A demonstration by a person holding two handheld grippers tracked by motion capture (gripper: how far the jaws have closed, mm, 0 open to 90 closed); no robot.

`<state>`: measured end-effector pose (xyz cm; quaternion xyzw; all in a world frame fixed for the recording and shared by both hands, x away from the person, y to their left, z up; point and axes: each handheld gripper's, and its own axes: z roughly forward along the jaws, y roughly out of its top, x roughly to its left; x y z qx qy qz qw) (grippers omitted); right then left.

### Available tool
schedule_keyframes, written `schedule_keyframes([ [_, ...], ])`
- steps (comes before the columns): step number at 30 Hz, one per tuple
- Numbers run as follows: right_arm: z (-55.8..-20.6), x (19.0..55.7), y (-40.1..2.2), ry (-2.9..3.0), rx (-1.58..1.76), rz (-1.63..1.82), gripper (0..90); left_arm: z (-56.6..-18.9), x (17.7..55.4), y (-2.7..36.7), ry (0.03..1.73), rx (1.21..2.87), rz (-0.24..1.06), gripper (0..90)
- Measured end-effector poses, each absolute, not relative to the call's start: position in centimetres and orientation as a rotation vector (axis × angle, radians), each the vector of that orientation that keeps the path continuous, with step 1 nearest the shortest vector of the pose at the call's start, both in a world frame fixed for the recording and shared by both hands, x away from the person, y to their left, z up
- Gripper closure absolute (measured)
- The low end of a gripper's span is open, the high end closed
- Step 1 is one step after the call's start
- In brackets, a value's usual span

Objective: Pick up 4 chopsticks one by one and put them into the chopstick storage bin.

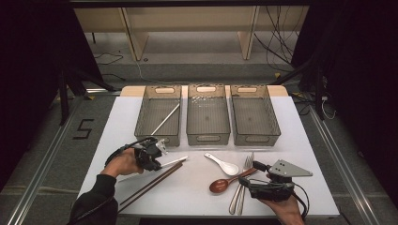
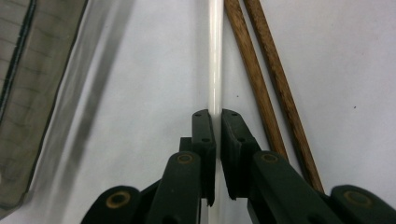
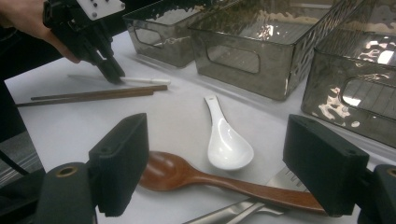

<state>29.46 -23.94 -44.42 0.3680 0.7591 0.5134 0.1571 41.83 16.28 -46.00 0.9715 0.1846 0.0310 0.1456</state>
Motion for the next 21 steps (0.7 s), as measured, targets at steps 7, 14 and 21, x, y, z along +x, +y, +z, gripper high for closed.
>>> schedule_keyframes([
  [7, -44.4, 29.4, -23.9, 2.173, 1.051, 1.47, 23.3, -45.1, 42.0, 16.7, 0.616, 2.746, 0.107, 84.3],
  [14, -44.4, 29.5, -23.9, 2.174, 1.053, 1.469, 23.3, -44.1, 42.2, 17.1, 0.67, 2.704, 0.125, 84.4],
  [21, -44.4, 29.4, -23.9, 2.172, 1.053, 1.469, 23.3, -42.9, 42.0, 17.4, 0.7, 2.647, 0.149, 84.3],
])
